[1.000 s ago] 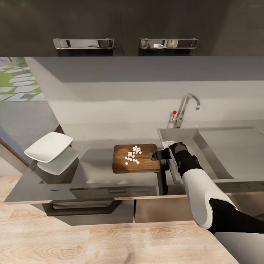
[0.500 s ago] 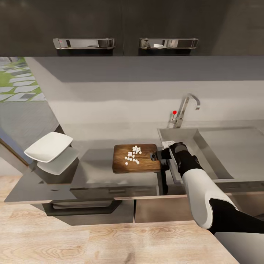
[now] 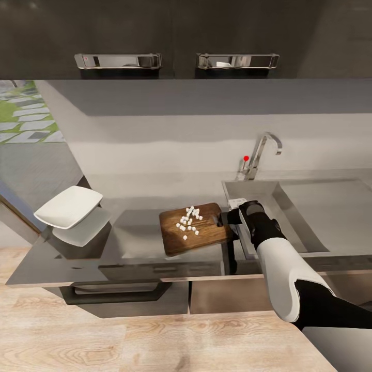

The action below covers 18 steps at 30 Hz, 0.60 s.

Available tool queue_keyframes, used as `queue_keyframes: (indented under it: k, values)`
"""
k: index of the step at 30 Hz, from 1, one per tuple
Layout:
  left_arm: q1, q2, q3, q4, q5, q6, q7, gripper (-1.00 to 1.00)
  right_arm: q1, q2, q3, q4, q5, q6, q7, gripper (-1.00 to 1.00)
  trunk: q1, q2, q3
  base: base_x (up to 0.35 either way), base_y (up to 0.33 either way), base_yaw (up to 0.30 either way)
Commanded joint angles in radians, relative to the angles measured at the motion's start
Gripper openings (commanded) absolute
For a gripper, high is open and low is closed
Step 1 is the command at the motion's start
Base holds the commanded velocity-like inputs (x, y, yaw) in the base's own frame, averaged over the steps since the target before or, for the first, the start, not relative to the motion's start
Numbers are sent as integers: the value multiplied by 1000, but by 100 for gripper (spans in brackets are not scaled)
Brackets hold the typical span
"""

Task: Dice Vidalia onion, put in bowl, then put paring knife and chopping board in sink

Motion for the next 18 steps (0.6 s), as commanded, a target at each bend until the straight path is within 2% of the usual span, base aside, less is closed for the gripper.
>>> queue_keyframes:
  k: [1,9,18]
  values:
    - [-2,0,-8,4,6,-6,1,100,-1,1,-8,-1,8,3,8,-100,1,-2,-2,0,0,0]
    - [-2,0,-8,4,6,-6,1,100,-1,1,-8,-1,8,3,8,-100,1,-2,-1,0,0,0]
    - [-2,0,-9,4,6,-6,1,100,-1,1,-8,-1,8,3,8,-100,1,-2,11,0,0,0]
